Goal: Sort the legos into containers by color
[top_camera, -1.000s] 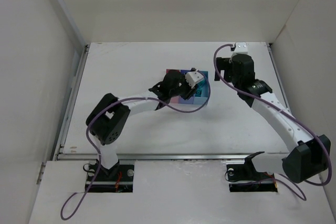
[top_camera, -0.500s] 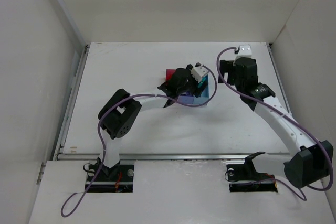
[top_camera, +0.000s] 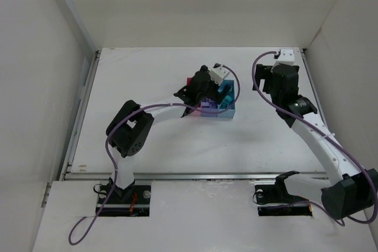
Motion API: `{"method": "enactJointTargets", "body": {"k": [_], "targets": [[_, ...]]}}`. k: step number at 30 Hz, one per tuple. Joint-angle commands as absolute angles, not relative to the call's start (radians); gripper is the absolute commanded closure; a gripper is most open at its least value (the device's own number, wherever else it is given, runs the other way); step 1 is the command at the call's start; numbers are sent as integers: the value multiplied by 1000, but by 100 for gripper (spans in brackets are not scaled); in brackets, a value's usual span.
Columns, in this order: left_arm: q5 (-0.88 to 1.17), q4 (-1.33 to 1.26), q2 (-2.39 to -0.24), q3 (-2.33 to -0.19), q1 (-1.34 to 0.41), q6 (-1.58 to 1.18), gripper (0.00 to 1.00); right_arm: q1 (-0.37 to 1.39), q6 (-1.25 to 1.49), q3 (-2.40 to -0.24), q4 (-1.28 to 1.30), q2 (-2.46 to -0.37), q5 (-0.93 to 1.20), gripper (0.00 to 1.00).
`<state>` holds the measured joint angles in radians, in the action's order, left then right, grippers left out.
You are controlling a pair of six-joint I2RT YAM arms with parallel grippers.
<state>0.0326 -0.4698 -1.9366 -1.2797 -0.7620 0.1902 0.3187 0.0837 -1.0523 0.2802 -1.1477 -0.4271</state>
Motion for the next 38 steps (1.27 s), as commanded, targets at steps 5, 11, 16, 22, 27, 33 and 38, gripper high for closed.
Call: {"method": "enactJointTargets", "body": {"k": [5, 11, 16, 22, 27, 33, 38], "targets": [[-265, -142, -1715, -1374, -493, 69, 0, 285, 198, -1025, 227, -1069, -653, 0], [-230, -77, -1606, -1260, -186, 23, 0, 276, 281, -989, 206, -990, -705, 0], [-326, -77, -1543, -1146, -54, 23, 0, 276, 422, -954, 206, -945, -819, 0], [-330, -55, -1519, -1055, -54, -64, 0, 276, 422, -991, 239, -974, -857, 0], [-311, -55, -1508, -1031, -32, -107, 0, 276, 422, -1041, 278, -1038, -857, 0], [-302, -64, -1508, -1031, -32, -107, 0, 276, 458, -1077, 313, -1074, -830, 0], [-293, -64, -1508, -1022, -32, -107, 0, 276, 459, -1077, 285, -1051, -790, 0]]}}
